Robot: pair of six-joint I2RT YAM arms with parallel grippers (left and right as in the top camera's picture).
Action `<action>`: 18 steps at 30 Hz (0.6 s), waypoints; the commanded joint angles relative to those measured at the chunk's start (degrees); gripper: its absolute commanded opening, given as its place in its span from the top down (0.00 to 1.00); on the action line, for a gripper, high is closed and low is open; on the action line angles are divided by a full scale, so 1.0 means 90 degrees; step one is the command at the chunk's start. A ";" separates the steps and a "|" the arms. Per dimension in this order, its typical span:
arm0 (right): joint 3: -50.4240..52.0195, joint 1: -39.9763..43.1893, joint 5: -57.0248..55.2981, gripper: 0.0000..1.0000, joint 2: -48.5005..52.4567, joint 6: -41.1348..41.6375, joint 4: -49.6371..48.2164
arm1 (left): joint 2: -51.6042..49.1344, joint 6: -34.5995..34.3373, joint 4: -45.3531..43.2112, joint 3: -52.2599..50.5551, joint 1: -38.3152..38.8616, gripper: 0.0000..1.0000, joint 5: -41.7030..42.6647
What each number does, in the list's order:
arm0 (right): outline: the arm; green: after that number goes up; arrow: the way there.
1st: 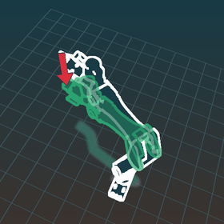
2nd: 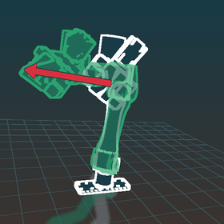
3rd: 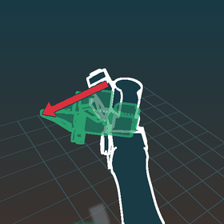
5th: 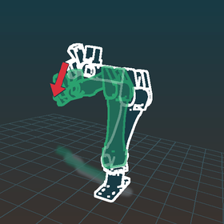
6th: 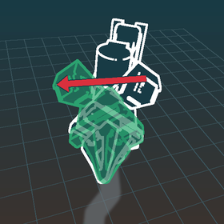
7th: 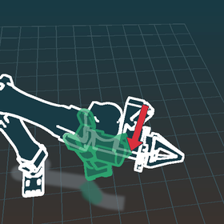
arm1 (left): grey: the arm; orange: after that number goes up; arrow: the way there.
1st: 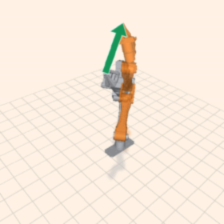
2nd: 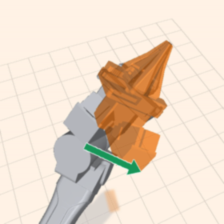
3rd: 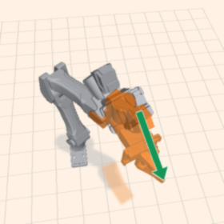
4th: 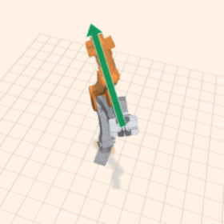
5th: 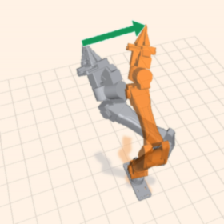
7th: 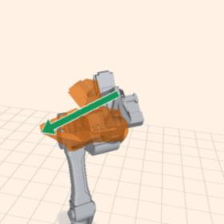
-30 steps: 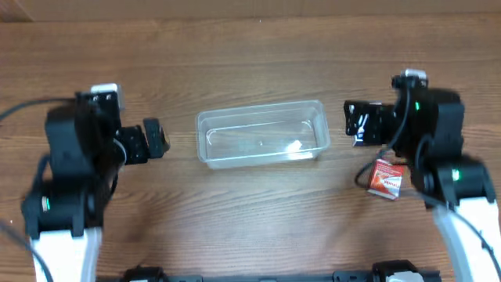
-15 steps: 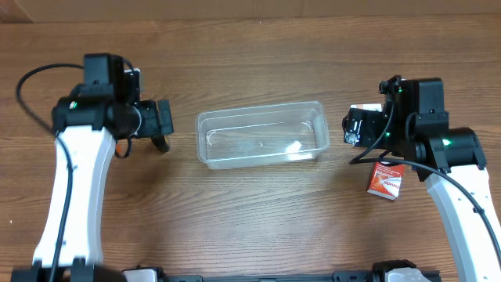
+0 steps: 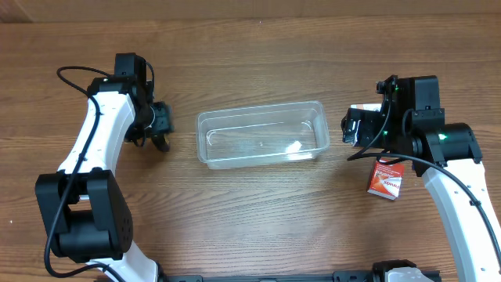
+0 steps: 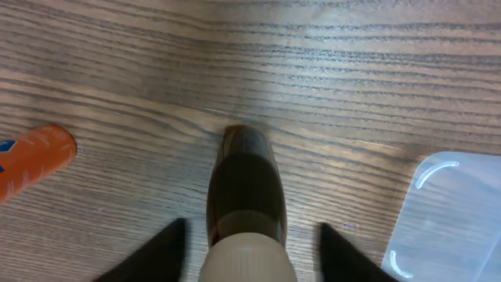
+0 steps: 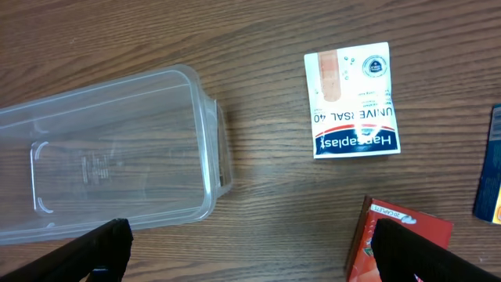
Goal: Pack container
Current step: 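Reach the left gripper to the white-capped dark bottle and grasp it, then carry the dark bottle into the container's left end and release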
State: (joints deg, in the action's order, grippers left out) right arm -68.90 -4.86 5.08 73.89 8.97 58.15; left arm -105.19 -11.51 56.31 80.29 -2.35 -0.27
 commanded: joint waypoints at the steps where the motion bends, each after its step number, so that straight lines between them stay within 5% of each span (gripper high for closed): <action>1: -0.0180 0.0012 -0.0053 0.00 -0.0002 -0.0024 0.0015 | -0.0049 -0.0041 0.0058 0.0109 -0.0027 0.64 0.0017; 12: -0.0180 0.0012 -0.0053 0.00 -0.0002 -0.0022 0.0010 | 0.0272 -0.0328 0.0809 0.0901 0.0034 0.89 0.0036; 18: -0.0180 0.0012 -0.0053 0.00 -0.0002 -0.0022 -0.0039 | 0.1365 -0.0656 0.2127 0.2582 0.1574 0.96 -0.0029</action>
State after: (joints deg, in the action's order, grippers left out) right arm -68.90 -4.86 5.04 73.89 8.97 58.08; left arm -99.83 -14.02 73.65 98.24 4.21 -0.69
